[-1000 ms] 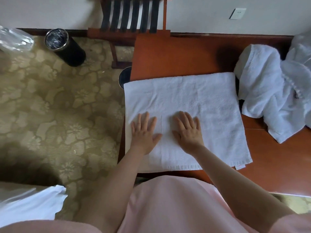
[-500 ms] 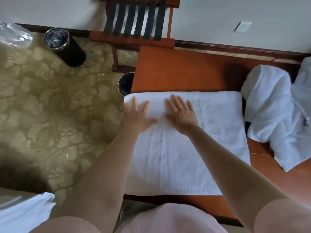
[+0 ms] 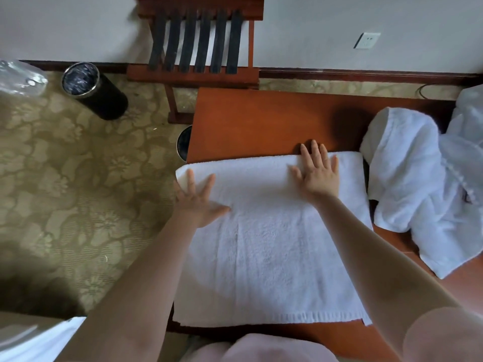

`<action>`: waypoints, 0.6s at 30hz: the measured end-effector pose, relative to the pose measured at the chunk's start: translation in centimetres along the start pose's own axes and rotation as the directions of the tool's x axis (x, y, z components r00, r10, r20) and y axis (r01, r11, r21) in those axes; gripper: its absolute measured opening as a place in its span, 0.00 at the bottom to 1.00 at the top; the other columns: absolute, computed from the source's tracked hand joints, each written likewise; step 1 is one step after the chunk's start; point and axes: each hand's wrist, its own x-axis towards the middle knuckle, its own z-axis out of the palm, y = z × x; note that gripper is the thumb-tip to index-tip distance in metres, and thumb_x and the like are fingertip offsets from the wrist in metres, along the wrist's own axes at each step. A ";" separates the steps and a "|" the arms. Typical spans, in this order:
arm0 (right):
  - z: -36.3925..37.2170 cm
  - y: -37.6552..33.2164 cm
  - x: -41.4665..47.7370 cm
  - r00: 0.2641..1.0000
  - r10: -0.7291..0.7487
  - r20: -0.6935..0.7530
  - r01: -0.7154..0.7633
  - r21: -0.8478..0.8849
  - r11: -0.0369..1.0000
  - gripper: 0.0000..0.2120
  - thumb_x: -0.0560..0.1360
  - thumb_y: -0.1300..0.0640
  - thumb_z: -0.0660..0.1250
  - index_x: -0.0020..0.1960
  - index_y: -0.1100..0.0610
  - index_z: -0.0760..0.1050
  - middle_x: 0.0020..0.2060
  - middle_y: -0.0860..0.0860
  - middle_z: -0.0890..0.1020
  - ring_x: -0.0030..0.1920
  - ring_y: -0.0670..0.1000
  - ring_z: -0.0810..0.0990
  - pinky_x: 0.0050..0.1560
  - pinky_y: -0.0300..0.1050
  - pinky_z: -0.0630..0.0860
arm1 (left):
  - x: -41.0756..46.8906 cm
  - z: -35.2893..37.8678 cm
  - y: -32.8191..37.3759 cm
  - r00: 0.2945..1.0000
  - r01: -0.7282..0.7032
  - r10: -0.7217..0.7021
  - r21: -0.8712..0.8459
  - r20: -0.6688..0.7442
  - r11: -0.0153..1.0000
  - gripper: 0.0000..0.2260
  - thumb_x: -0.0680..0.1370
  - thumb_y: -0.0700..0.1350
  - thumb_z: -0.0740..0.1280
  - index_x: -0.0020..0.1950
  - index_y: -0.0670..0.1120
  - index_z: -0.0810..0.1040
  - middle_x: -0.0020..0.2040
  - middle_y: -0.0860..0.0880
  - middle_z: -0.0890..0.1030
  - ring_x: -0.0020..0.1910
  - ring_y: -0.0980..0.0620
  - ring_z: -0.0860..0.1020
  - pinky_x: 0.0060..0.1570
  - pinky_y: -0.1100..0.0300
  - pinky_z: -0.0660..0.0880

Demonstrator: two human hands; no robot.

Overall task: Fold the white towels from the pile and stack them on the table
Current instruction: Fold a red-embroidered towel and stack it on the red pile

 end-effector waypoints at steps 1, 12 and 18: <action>-0.1 -0.2 -0.1 1.000 0.008 0.010 -0.008 0.001 1.000 0.33 0.78 0.35 0.40 0.78 0.50 0.50 0.78 0.53 0.50 0.78 0.53 0.47 0.75 0.57 0.43 | 0.0 -0.1 0.0 1.000 0.002 -0.002 -0.004 0.005 1.000 0.47 0.61 0.81 0.50 0.70 0.67 0.28 0.71 0.48 0.22 0.70 0.31 0.29 0.70 0.34 0.45; -1.0 -6.9 -9.4 0.984 -0.152 -0.089 0.162 0.124 0.979 0.25 0.81 0.48 0.56 0.74 0.56 0.62 0.73 0.57 0.65 0.73 0.57 0.61 0.71 0.57 0.57 | -6.6 4.0 0.6 0.815 -0.217 0.140 -0.073 -0.562 0.973 0.20 0.77 0.49 0.62 0.66 0.42 0.72 0.70 0.39 0.67 0.70 0.36 0.62 0.67 0.44 0.59; 0.6 -10.9 -18.6 0.943 -0.207 -0.260 0.262 0.201 0.944 0.12 0.72 0.59 0.70 0.55 0.60 0.77 0.48 0.56 0.78 0.46 0.60 0.77 0.44 0.51 0.73 | -14.1 10.8 -3.2 0.670 -0.502 0.434 0.063 -0.603 0.863 0.04 0.75 0.42 0.67 0.44 0.42 0.78 0.45 0.46 0.76 0.44 0.47 0.74 0.43 0.51 0.75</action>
